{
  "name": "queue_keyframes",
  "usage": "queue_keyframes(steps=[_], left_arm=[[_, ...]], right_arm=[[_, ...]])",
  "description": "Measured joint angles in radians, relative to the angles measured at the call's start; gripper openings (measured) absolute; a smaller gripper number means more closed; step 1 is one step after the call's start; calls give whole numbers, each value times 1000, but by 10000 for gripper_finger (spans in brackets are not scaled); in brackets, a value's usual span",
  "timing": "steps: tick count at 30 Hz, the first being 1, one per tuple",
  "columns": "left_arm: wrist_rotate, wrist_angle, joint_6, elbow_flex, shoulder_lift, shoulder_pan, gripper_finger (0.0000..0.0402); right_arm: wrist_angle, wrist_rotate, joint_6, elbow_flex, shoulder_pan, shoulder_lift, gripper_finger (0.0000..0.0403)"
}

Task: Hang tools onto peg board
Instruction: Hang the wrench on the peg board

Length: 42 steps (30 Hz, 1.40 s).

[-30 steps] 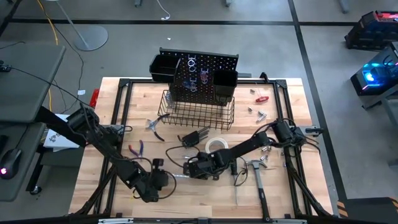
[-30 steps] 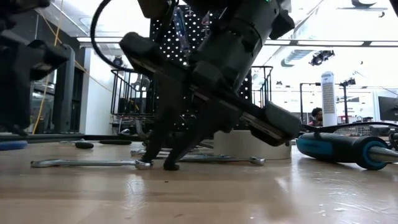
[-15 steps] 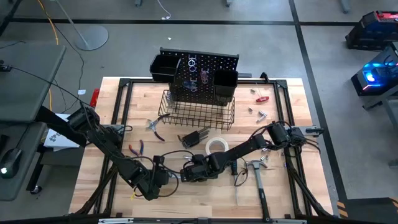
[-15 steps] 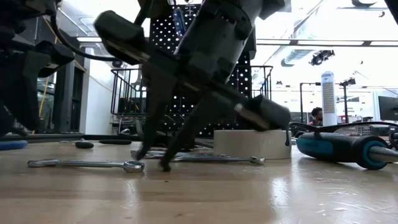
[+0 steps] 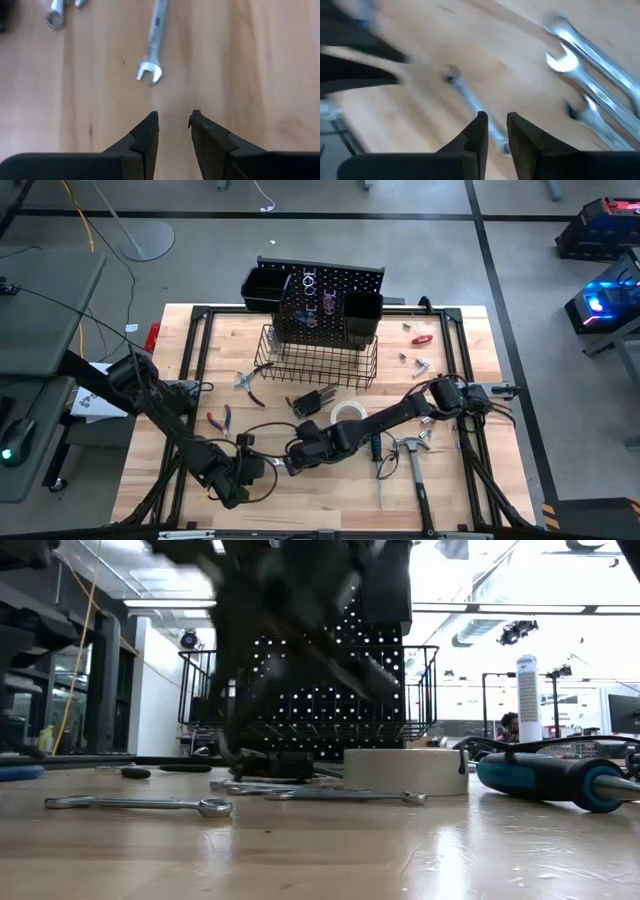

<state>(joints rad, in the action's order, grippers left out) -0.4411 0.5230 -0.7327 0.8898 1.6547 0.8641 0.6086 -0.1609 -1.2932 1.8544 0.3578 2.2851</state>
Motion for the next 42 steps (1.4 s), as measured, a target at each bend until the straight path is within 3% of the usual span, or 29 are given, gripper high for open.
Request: queue_keyframes(steps=[2,5,10,15,26,31,37,42], left_arm=[[17,-1,-25,0,0,14,104],[39,-32,-60,-6,0,32,92],[68,-205,-145,-71,1,50,12],[66,-235,-267,-117,1,53,2],[66,-249,-276,-124,1,53,1],[66,-362,-190,-124,1,53,0],[65,-439,-145,-122,1,53,0],[66,-406,-145,-122,1,53,0]], right_arm=[[-2,-16,71,24,5,-3,58],[6,-20,98,28,18,8,15],[11,8,56,28,44,71,2],[-15,0,44,28,58,95,1],[75,-24,56,37,50,123,0],[6,68,-48,39,27,172,0],[-146,301,-126,41,-5,221,0],[-155,330,-112,41,-5,224,0]])
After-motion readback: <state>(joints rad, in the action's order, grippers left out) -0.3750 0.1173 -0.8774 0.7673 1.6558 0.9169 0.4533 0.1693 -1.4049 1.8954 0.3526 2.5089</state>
